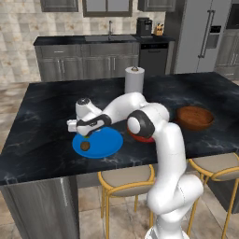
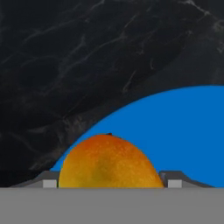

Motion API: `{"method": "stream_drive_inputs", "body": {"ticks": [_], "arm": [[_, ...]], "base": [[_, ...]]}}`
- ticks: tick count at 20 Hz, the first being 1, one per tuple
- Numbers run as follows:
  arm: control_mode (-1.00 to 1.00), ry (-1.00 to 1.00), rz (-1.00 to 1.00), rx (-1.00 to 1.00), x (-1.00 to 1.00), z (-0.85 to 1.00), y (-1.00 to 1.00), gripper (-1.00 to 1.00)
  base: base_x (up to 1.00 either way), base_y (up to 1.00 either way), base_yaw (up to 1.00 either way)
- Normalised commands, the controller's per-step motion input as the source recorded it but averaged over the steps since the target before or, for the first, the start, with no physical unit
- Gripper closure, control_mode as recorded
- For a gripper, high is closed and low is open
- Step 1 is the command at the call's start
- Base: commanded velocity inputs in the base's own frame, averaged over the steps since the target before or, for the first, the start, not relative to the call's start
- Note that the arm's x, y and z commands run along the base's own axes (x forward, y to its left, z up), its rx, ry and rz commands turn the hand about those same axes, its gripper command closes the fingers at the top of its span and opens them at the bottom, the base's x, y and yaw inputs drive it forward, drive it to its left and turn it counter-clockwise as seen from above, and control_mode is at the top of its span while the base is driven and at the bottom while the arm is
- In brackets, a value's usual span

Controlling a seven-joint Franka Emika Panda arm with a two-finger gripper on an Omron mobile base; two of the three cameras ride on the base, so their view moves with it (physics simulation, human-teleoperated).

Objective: Take the fruits from the plate on the dining counter and place two fruits in each bowl.

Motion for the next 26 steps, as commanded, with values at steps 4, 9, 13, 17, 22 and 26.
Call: {"method": "stream_drive_inputs", "body": {"ticks": [4,9,13,17,22,26], "arm": [[-1.00,0.00,0.00,0.00,0.00,0.00,0.00,1.00],[-1.00,-0.04,0.00,0.00,-0.02,0.34,-0.43,1.00],[-1.00,-0.05,0.00,0.02,-0.11,0.90,-0.80,1.00],[-1.00,-0.01,0.00,0.00,-0.38,0.79,-1.00,1.00],[-1.00,0.00,-0.02,0.01,-0.47,0.57,-1.00,1.00],[-1.00,0.00,-0.01,0.01,-0.65,0.47,-1.00,1.00]], "base": [[0.00,0.00,0.00],[0.00,0.00,0.00],[0.00,0.00,0.00],[0.00,0.00,0.00],[0.00,0.00,0.00],[0.00,0.00,0.00]]}}
